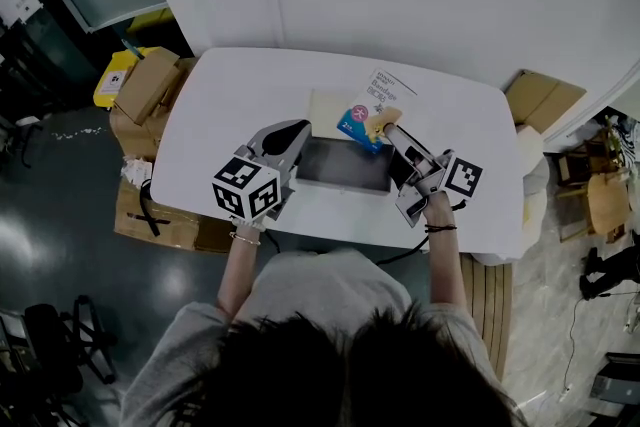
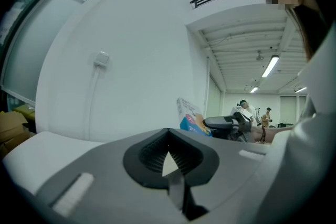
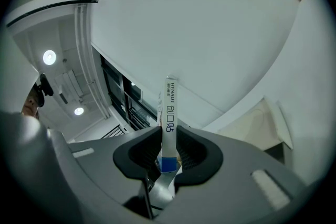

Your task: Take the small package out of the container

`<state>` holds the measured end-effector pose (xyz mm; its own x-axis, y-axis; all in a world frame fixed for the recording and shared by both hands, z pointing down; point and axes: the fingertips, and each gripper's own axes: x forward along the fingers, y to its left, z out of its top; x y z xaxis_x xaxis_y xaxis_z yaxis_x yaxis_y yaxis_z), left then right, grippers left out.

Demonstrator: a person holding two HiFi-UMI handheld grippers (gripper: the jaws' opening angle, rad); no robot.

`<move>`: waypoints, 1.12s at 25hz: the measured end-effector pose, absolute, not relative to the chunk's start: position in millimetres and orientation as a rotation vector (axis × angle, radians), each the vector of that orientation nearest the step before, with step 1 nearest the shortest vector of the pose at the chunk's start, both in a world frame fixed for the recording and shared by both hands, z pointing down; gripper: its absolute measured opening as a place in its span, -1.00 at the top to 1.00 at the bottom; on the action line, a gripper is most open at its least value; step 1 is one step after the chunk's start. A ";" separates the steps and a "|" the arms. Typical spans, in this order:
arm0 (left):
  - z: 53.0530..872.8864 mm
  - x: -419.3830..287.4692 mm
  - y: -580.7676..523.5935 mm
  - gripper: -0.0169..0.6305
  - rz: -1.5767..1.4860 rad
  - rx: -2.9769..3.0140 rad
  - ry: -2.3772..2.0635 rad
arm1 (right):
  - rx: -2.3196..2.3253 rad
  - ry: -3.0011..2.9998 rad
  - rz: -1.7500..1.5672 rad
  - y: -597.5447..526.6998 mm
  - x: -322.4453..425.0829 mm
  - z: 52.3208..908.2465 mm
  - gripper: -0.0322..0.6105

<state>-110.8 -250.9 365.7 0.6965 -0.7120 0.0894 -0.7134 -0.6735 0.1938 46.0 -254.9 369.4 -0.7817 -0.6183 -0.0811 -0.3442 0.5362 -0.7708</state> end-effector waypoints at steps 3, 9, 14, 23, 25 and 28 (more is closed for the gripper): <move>365.2 -110.3 -252.9 0.97 0.001 2.699 -1.146 | -0.794 2.433 -1.102 -257.0 46.3 369.0 0.58; 365.4 -110.4 -253.5 0.97 -0.003 2.700 -1.149 | -0.791 2.434 -1.098 -257.0 45.9 370.4 0.58; 367.2 -109.4 -254.9 0.97 0.005 2.693 -1.149 | -0.787 2.429 -1.111 -259.1 46.9 373.5 0.58; 367.7 -107.1 -255.8 0.97 0.009 2.691 -1.148 | -0.777 2.422 -1.131 -260.0 47.1 376.1 0.58; 367.2 -106.4 -255.9 0.97 0.008 2.692 -1.149 | -0.775 2.423 -1.131 -260.0 47.3 375.6 0.58; 366.7 -105.7 -255.5 0.97 0.007 2.692 -1.149 | -0.771 2.425 -1.129 -259.5 47.2 374.8 0.58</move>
<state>-105.7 -255.5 366.7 0.6954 -0.7132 0.0879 -0.7142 -0.6725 0.1939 47.2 -259.5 374.8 -0.7880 -0.6094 -0.0879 -0.3251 0.5331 -0.7811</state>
